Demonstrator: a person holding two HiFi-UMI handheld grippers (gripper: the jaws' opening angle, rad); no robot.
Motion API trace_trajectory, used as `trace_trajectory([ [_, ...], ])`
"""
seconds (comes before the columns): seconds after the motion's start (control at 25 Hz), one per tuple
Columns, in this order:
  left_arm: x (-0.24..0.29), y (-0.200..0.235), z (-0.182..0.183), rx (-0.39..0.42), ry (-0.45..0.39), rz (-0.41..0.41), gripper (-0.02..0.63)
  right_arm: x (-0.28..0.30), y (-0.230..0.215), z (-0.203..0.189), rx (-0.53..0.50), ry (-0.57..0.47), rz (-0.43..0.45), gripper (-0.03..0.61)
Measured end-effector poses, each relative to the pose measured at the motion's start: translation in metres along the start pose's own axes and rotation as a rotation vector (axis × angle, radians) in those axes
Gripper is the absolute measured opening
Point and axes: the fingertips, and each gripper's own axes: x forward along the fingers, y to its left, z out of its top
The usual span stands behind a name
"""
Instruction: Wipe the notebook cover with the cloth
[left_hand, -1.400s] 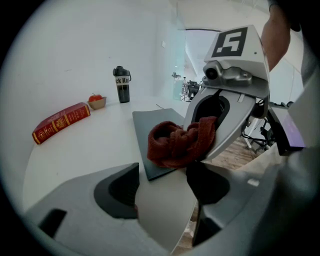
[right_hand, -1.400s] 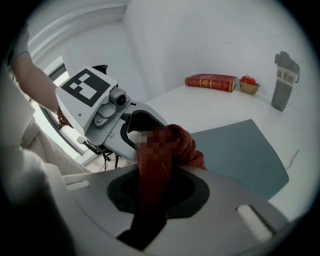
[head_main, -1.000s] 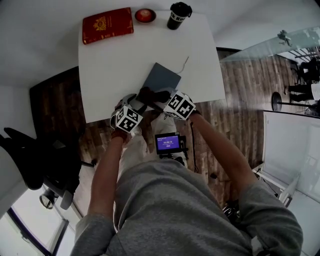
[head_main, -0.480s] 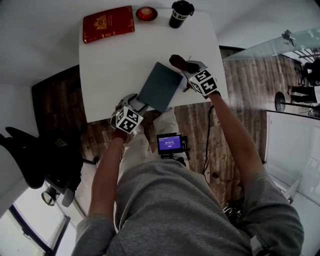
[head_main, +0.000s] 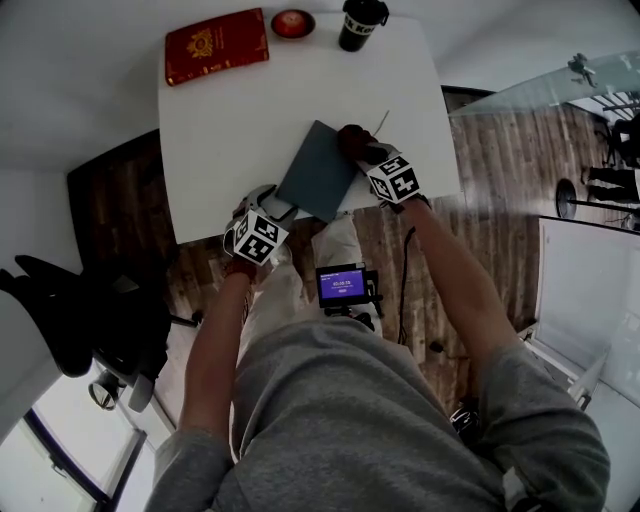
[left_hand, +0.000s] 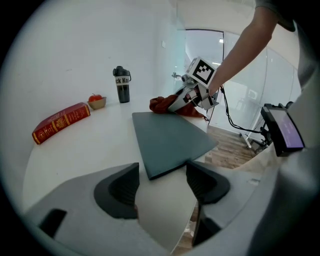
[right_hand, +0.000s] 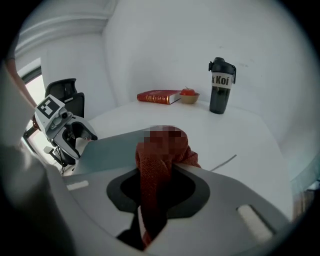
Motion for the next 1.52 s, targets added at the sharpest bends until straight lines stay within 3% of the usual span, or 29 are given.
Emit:
trace_trajectory([
  [0.28,0.000,0.000,0.000,-0.004,0.004,0.006,0.290,0.001,0.008,-0.003,-0.052,0.045,-0.018,0.083],
  [0.76,0.000,0.000,0.002,-0.002,-0.005,0.008,0.290,0.001,0.029,-0.005,0.006,0.047,-0.001,0.083],
  [1.52,0.000,0.000,0.002,0.003,-0.008,0.016,0.291,0.000,0.075,-0.011,-0.012,0.046,0.056,0.083],
])
